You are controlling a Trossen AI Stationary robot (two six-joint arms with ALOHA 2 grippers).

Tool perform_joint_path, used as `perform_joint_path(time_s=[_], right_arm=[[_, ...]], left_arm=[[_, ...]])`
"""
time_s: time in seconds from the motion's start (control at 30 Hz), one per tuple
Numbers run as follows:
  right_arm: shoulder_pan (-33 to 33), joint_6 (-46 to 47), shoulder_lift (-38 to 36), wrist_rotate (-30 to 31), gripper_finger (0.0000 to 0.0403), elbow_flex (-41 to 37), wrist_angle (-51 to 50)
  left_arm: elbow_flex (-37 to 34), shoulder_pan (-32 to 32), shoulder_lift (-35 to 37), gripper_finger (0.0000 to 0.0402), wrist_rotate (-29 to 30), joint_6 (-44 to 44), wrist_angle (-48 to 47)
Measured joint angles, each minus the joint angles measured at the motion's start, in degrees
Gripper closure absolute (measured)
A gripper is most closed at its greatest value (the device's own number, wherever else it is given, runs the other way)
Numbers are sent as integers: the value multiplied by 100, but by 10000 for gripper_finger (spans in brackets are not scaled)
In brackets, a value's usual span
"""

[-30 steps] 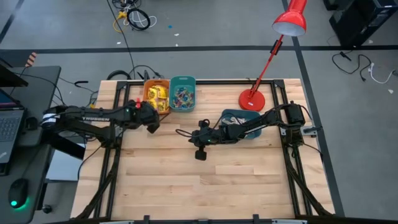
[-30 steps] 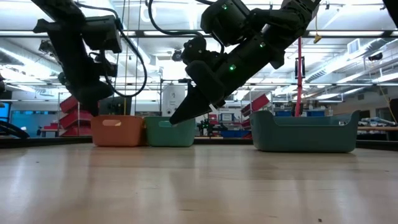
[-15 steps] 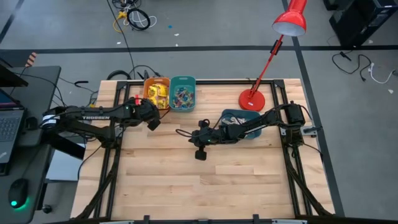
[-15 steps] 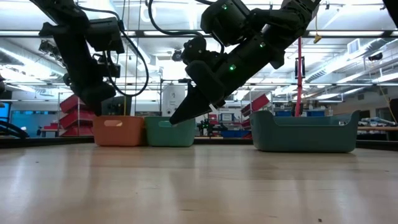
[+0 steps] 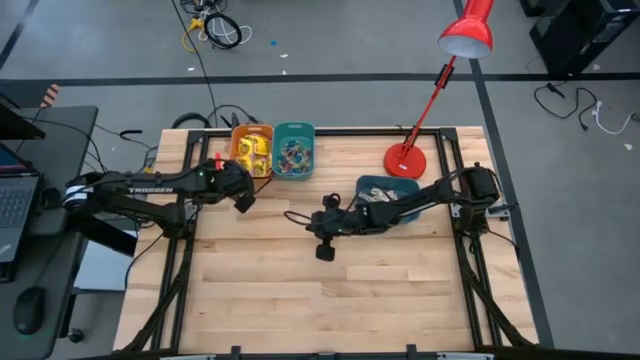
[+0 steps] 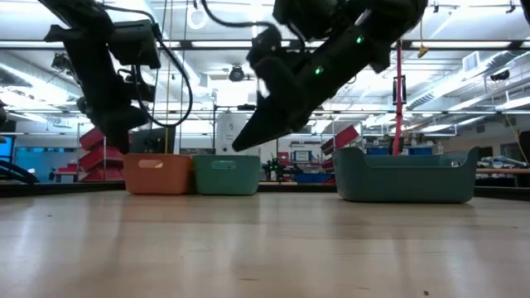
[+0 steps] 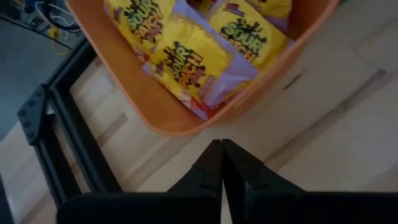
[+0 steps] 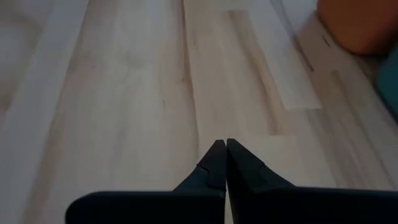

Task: Sort candy
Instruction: Move the blue bin to the right side of the green bin

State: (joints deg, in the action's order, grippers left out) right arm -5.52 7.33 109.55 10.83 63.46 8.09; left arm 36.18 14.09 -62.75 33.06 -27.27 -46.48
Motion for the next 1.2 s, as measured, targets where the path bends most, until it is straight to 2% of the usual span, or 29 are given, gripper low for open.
perform_joint_path(time_s=[0.13,0.27,0.37,0.6,0.77,0.9,1.0,1.2], right_arm=[[-92,157,-357,173,403,0,-523],[-195,493,-857,931,403,0,-1596],[-234,870,-1278,1279,403,0,-2399],[-208,1566,-2266,1382,403,0,-3652],[192,2192,-2759,1502,403,0,-4761],[631,2596,-2810,1272,403,0,-5305],[872,2612,-2685,1031,403,0,-5204],[1139,3060,-2169,993,403,0,-4950]], left_arm=[[2,-142,124,388,-111,0,-14],[2,-382,321,388,-222,2,-22],[2,-638,524,387,-238,-34,11],[3,-1442,975,387,-511,-28,719],[4,-2040,1100,387,-582,246,1492],[7,-2397,1106,387,-582,481,2029],[7,-2572,1104,387,-579,550,2194],[9,-2842,1100,387,-575,584,2175]])
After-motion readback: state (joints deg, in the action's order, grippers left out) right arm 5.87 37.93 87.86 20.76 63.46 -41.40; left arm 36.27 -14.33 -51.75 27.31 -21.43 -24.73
